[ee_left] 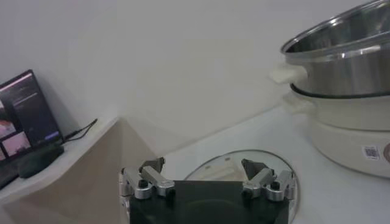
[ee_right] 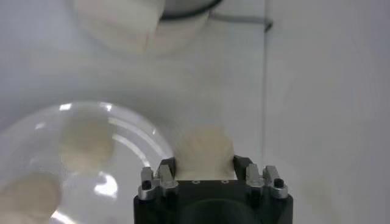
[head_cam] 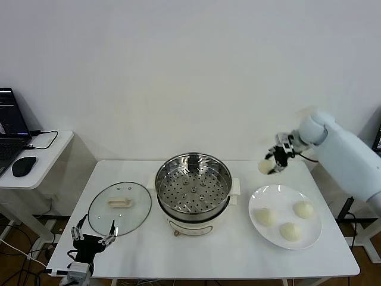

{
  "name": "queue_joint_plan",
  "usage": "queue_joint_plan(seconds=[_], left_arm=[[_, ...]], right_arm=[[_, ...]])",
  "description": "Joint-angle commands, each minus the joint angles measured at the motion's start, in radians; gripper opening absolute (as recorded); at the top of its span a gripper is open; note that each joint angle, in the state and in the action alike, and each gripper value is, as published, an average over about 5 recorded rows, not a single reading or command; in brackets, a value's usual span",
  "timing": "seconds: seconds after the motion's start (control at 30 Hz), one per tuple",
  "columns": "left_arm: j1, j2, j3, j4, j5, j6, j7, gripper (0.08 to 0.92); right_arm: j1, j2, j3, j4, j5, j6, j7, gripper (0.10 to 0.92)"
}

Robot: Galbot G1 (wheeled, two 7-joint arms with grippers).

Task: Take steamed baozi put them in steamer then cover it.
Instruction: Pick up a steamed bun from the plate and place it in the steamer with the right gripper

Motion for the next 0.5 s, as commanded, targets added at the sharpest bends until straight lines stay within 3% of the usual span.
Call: queue_joint_plan(seconds=[0.03, 0.23, 0.5], left_arm=[[-0.003, 0.004, -0.008, -0.023, -0.005, -0.002, -0.004, 0.823], [-0.004, -0.009, -0.012, -0.029, -0.009, -0.018, -0.023, 0.823], [0.001, -0.011, -0.016, -0.024, -0.007, -0.02, -0.028, 0.823]], right_arm=[[0.188, 0.164, -0.143, -0.044, 0.102, -0.002, -0.02, 0.592], [0.208, 0.311, -0.147, -0.138, 0.13, 0.099, -0.076, 0.586], [0.191, 0.359, -0.221, -0.072, 0.104, 0.504, -0.04, 0.578]])
